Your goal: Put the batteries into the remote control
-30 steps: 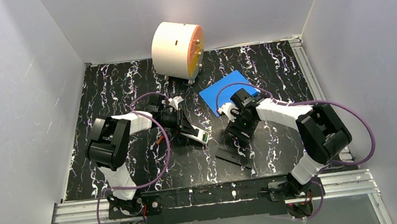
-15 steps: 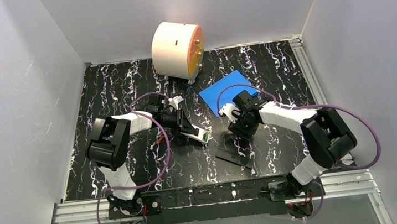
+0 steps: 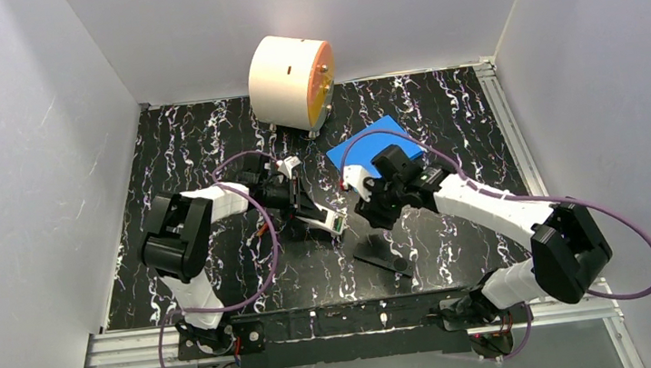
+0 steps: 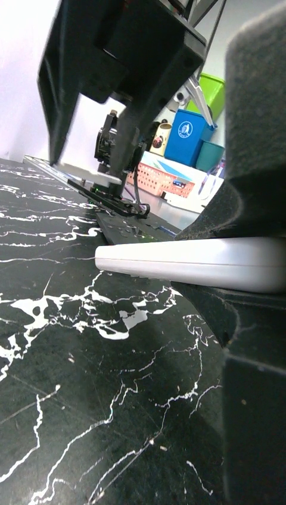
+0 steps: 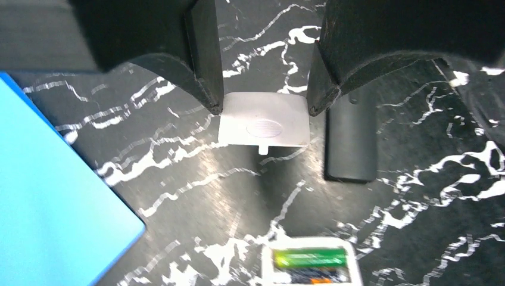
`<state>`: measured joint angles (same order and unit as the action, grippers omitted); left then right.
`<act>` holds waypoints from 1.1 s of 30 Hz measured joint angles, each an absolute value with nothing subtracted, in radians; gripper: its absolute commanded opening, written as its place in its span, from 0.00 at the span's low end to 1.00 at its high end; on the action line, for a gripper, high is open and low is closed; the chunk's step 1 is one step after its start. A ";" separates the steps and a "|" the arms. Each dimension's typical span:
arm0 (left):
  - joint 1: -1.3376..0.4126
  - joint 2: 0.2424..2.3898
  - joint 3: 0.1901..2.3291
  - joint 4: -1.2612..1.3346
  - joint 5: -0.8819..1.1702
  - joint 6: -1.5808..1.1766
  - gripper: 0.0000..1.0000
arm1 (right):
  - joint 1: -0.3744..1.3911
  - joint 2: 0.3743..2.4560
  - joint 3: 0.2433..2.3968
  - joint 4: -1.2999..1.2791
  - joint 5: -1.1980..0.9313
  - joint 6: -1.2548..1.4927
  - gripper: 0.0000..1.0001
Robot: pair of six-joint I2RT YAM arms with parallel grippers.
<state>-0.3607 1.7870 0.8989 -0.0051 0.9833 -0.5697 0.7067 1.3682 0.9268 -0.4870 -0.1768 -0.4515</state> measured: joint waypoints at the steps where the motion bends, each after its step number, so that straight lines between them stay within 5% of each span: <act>1: -0.362 1.781 0.899 -0.006 0.983 -0.570 0.00 | 0.726 1.372 0.930 -0.483 -0.182 -0.451 0.41; 33: -0.398 1.702 0.908 -0.001 0.975 -0.580 0.00 | 0.828 1.541 1.032 -0.392 -0.272 -0.460 0.41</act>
<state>-0.3981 1.7020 0.9085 -0.0006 0.9752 -0.5797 0.8280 1.5410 1.0325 -0.3923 -0.2718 -0.4599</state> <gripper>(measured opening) 0.194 0.575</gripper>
